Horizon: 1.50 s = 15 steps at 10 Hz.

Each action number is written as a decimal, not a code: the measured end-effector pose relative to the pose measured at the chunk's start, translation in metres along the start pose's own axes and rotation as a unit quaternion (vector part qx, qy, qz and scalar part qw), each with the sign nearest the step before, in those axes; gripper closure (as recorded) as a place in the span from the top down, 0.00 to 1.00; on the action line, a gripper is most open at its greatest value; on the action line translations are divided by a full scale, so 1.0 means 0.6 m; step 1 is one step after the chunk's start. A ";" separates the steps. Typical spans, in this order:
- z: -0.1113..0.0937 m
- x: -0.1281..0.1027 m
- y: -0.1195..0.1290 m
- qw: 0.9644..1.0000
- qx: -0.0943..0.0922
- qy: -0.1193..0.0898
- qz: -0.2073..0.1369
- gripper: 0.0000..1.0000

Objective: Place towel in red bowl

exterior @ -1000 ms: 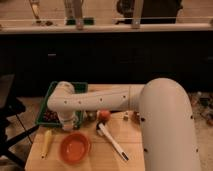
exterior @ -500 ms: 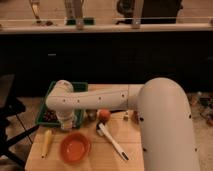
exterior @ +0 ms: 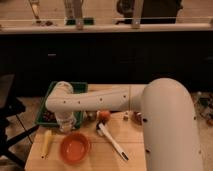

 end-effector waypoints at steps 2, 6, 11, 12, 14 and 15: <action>-0.006 0.004 0.003 1.000 0.003 -0.011 0.005 0.03; -0.010 0.008 0.009 0.999 0.003 -0.030 0.016 0.03; -0.009 0.011 0.028 0.999 -0.004 -0.039 0.034 0.03; -0.009 0.011 0.034 0.998 -0.005 -0.043 0.038 0.03; -0.009 0.013 0.045 0.998 -0.006 -0.051 0.044 0.03; -0.010 0.014 0.049 0.997 -0.006 -0.056 0.046 0.03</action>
